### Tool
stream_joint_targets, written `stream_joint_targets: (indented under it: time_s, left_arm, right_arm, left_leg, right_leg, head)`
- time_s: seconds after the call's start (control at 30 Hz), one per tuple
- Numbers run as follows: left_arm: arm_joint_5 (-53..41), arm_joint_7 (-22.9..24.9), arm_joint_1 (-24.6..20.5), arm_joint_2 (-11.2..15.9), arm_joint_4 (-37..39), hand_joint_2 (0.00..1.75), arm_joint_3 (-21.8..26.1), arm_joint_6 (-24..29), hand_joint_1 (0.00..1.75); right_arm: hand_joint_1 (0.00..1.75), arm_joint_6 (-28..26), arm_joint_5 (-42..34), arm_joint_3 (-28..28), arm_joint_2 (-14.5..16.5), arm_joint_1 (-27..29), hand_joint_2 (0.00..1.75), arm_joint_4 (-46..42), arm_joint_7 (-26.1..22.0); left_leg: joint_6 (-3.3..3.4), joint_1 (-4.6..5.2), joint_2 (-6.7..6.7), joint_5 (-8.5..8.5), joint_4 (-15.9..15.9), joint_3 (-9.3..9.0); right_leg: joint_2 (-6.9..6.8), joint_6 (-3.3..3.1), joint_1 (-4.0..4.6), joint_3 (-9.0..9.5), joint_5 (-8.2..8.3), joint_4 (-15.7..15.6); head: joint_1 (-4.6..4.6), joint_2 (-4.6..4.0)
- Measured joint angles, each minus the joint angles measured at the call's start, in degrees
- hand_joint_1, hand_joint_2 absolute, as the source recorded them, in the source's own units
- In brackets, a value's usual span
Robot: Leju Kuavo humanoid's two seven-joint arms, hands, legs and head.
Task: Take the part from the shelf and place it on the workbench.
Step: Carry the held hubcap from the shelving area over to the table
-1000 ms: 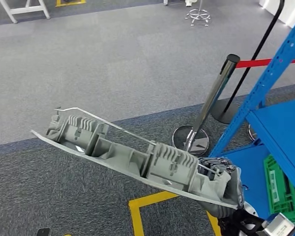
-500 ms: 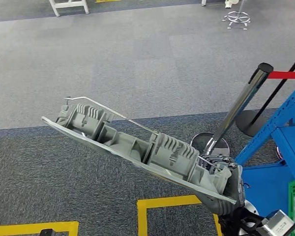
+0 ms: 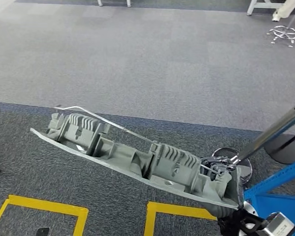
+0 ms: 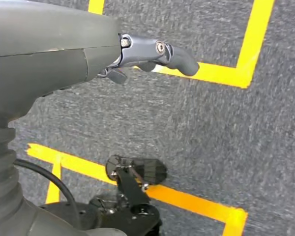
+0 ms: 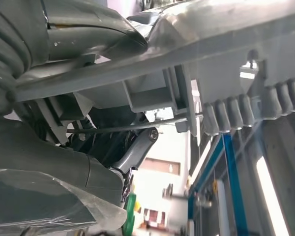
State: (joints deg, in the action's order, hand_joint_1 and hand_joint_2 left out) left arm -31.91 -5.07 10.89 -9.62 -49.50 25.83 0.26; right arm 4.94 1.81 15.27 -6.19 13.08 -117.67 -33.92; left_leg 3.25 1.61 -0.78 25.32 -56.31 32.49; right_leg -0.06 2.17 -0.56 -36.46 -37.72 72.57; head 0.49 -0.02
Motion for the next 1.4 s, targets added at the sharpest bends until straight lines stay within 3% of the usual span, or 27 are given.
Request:
stream_joint_targets:
  time_s: [0.03,0.07,0.1,0.17,0.23,0.3,0.33,0.4,0.47,0.53,0.57,0.6,0.67,0.73,0.8,0.83,0.9,0.93,1.0,1.03,1.07,1.13,1.2,1.27,1.33,1.4]
  left_arm:
    - [0.0,0.0,0.01,-0.09,0.01,1.75,-0.02,-0.03,0.0]
    - [0.0,0.0,0.05,-0.16,0.01,1.75,-0.03,-0.05,0.0]
    - [0.0,0.0,0.09,-0.22,0.02,1.75,-0.03,-0.05,0.0]
    - [0.0,0.01,0.06,-0.18,0.01,1.75,0.0,-0.03,0.0]
    - [0.0,0.02,-0.01,-0.06,-0.01,1.75,0.01,0.0,0.0]
    - [-0.01,0.02,0.17,0.0,-0.01,1.75,0.01,0.01,0.0]
    - [-0.01,0.02,0.32,-0.03,-0.01,1.75,0.0,0.01,0.0]
    - [0.0,0.02,0.36,-0.08,-0.01,1.75,-0.02,0.01,0.0]
    - [0.0,0.02,0.18,-0.11,-0.01,1.75,-0.04,0.01,0.0]
    - [0.0,0.02,0.17,-0.11,-0.01,1.75,-0.04,-0.02,0.0]
    - [0.0,0.02,0.26,-0.11,-0.01,1.75,-0.04,-0.03,0.0]
    - [0.0,0.02,0.36,-0.12,-0.01,1.75,-0.04,-0.04,0.0]
    - [0.0,0.02,0.46,-0.07,-0.01,1.75,-0.03,-0.03,0.0]
    - [0.0,0.01,0.26,0.03,-0.03,1.75,-0.04,-0.02,0.0]
    - [0.0,-0.01,0.23,0.12,-0.05,1.75,-0.04,0.01,0.0]
    - [0.0,-0.01,0.4,0.13,-0.06,1.75,-0.03,0.02,0.0]
    - [0.0,-0.01,0.59,0.1,-0.08,1.75,0.0,0.04,0.0]
    - [0.0,-0.01,0.52,0.09,-0.08,1.75,0.01,0.04,0.0]
    - [0.0,0.0,0.23,0.05,-0.08,1.75,0.02,0.03,0.0]
    - [-0.01,0.0,0.17,-0.01,-0.07,1.75,0.02,0.01,0.0]
    - [-0.01,0.0,0.18,-0.09,-0.07,1.75,0.01,-0.02,0.0]
    - [-0.01,0.0,0.23,-0.21,-0.07,1.75,0.01,-0.04,0.0]
    - [0.0,0.01,0.14,-0.21,-0.08,1.75,0.02,-0.03,0.0]
    - [0.0,0.02,0.09,-0.14,-0.09,1.75,0.03,-0.02,0.0]
    - [0.0,0.02,0.29,-0.05,-0.09,1.75,0.02,0.0,0.0]
    - [0.0,0.02,0.42,-0.04,-0.09,1.75,0.0,0.01,0.0]
  right_arm:
    - [1.75,0.0,0.03,0.01,0.0,0.04,1.75,0.01,0.03]
    - [1.75,0.0,0.05,0.02,0.0,0.05,1.75,0.02,0.06]
    - [1.75,0.0,0.05,0.02,0.0,0.06,1.75,0.02,0.08]
    - [1.75,0.0,0.04,0.05,0.0,0.04,1.75,0.04,0.06]
    - [1.75,0.0,0.04,0.07,-0.02,0.1,1.75,0.04,0.08]
    - [1.75,0.0,0.04,0.06,-0.06,0.1,1.75,0.02,0.13]
    - [1.75,0.0,0.05,0.04,-0.08,0.04,1.75,0.01,0.11]
    - [1.75,0.0,0.03,0.06,-0.09,0.02,1.75,-0.01,0.07]
    - [1.75,0.0,0.01,-0.01,-0.09,0.05,1.75,-0.02,0.04]
    - [1.75,0.0,0.01,-0.08,-0.09,0.08,1.75,-0.01,0.06]
    - [1.75,0.0,0.02,-0.08,-0.09,0.06,1.75,-0.01,0.07]
    - [1.75,0.0,0.02,-0.08,-0.09,0.04,1.75,-0.01,0.07]
    - [1.75,0.0,0.02,-0.08,-0.09,0.01,1.75,-0.02,0.06]
    - [1.75,0.0,0.01,-0.09,-0.09,0.02,1.75,-0.01,0.05]
    - [1.75,0.01,0.02,-0.08,-0.09,-0.05,1.75,-0.02,0.05]
    - [1.75,0.01,0.04,-0.07,-0.09,-0.11,1.75,-0.03,0.08]
    - [1.75,0.01,0.05,-0.05,-0.09,-0.13,1.75,-0.08,0.04]
    - [1.75,0.01,0.03,-0.04,-0.09,-0.12,1.75,-0.09,0.01]
    - [1.75,0.0,0.01,-0.01,-0.09,-0.03,1.75,-0.07,-0.02]
    - [1.75,0.0,0.02,0.01,-0.1,0.02,1.75,-0.04,0.01]
    - [1.75,0.0,0.05,0.02,-0.1,0.06,1.75,-0.02,0.04]
    - [1.75,0.0,0.05,0.03,-0.11,0.06,1.75,0.0,0.07]
    - [1.75,0.0,0.04,0.07,-0.11,0.02,1.75,0.03,0.05]
    - [1.75,0.0,0.04,0.09,-0.13,0.1,1.75,0.04,0.06]
    - [1.75,0.01,0.05,0.07,-0.15,0.11,1.75,0.03,0.1]
    - [1.75,0.01,0.04,0.08,-0.15,0.03,1.75,0.01,0.09]
  left_leg:
    - [-0.11,-0.12,-0.82,0.11,-0.13,-0.03]
    - [-0.34,-0.3,-1.69,0.28,-0.34,-0.08]
    - [-0.67,-0.56,-2.51,0.53,-0.69,-0.13]
    - [-1.51,-0.95,-4.07,1.28,-1.9,0.11]
    - [-2.24,-1.1,-5.35,1.67,-2.86,0.9]
    - [-2.72,-1.22,-6.52,1.58,-3.1,1.5]
    - [-2.97,-1.2,-6.29,1.79,-3.48,1.69]
    - [-3.47,-1.14,-3.77,3.74,-6.95,3.32]
    - [-3.87,-1.23,-0.68,7.15,-14.47,7.1]
    - [-3.84,-1.37,0.16,8.58,-19.98,10.1]
    - [-3.66,-1.37,0.23,7.65,-19.74,10.09]
    - [-3.35,-1.27,0.4,5.81,-17.43,9.02]
    - [-2.37,-0.58,2.24,1.92,-9.75,5.13]
    - [-1.42,0.32,4.18,0.93,-4.78,2.6]
    - [-0.89,0.7,3.83,1.35,-3.62,2.13]
    - [-0.75,0.59,3.24,1.16,-3.05,1.78]
    - [-0.36,0.11,1.99,0.72,-1.77,0.88]
    - [-0.25,-0.15,1.41,0.6,-1.45,0.58]
    - [-0.03,-0.33,0.09,0.71,-1.44,0.52]
    - [-0.01,-0.36,-0.64,0.81,-1.5,0.48]
    - [-0.09,-0.43,-1.41,0.92,-1.6,0.4]
    - [-0.54,-0.7,-3.02,1.36,-2.09,0.2]
    - [-1.21,-0.84,-4.45,1.92,-2.97,0.52]
    - [-1.83,-0.95,-5.73,2.01,-3.47,1.26]
    - [-2.31,-1.1,-6.65,1.9,-3.59,1.66]
    - [-2.86,-1.0,-4.44,3.08,-5.66,2.55]
  right_leg:
    - [0.06,0.23,-0.12,-1.22,0.39,1.25]
    - [0.11,0.48,-0.27,-1.39,1.99,0.3]
    - [0.35,0.78,-0.49,-0.44,4.49,-2.76]
    - [2.77,1.46,-1.11,2.48,7.84,-9.87]
    - [4.91,1.24,-1.32,3.95,7.91,-12.49]
    - [4.29,0.31,-1.22,4.16,7.72,-12.41]
    - [3.62,-0.07,-1.23,4.28,7.71,-12.49]
    - [2.0,-0.76,-1.24,4.65,7.61,-12.69]
    - [0.21,-1.29,-0.83,4.87,7.34,-12.72]
    - [-1.43,-1.5,-0.5,5.01,7.07,-12.72]
    - [-2.16,-1.54,-0.38,5.19,6.9,-12.72]
    - [-2.82,-1.52,-0.27,5.47,6.69,-12.72]
    - [-4.11,-1.37,-0.08,6.14,6.11,-12.78]
    - [-5.34,-1.03,0.04,6.66,5.64,-12.93]
    - [-6.56,-0.61,0.05,7.24,5.43,-13.31]
    - [-6.32,-0.4,0.01,7.47,5.22,-13.34]
    - [-3.64,0.05,-0.08,6.64,3.91,-11.19]
    - [-1.77,0.21,-0.16,5.07,2.63,-8.31]
    - [-0.12,0.56,-0.21,0.56,0.08,-0.85]
    - [-0.02,0.72,-0.23,-1.22,-0.05,1.48]
    - [0.01,0.87,-0.27,-2.12,0.95,1.9]
    - [0.7,1.2,-0.55,-0.65,5.64,-3.58]
    - [3.5,1.37,-1.04,2.11,8.3,-10.02]
    - [5.22,0.82,-1.18,3.25,7.98,-12.06]
    - [4.05,-0.07,-1.17,3.59,7.96,-12.41]
    - [2.5,-0.86,-1.23,4.09,7.87,-12.65]
  head:
    - [0.02,0.0]
    - [0.02,0.0]
    - [0.03,0.0]
    - [0.14,0.0]
    - [0.33,0.0]
    - [0.36,0.01]
    - [0.23,0.01]
    - [-0.16,0.02]
    - [-0.48,0.01]
    - [-0.49,0.02]
    - [-0.49,0.02]
    - [-0.48,0.02]
    - [-0.47,0.02]
    - [-0.49,0.01]
    - [-0.46,0.01]
    - [-0.35,0.01]
    - [-0.23,0.01]
    - [-0.09,0.0]
    - [0.14,0.0]
    - [0.2,0.0]
    - [0.23,0.0]
    - [0.25,0.0]
    - [0.3,0.0]
    - [0.33,0.0]
    - [0.32,0.0]
    - [-0.08,0.0]
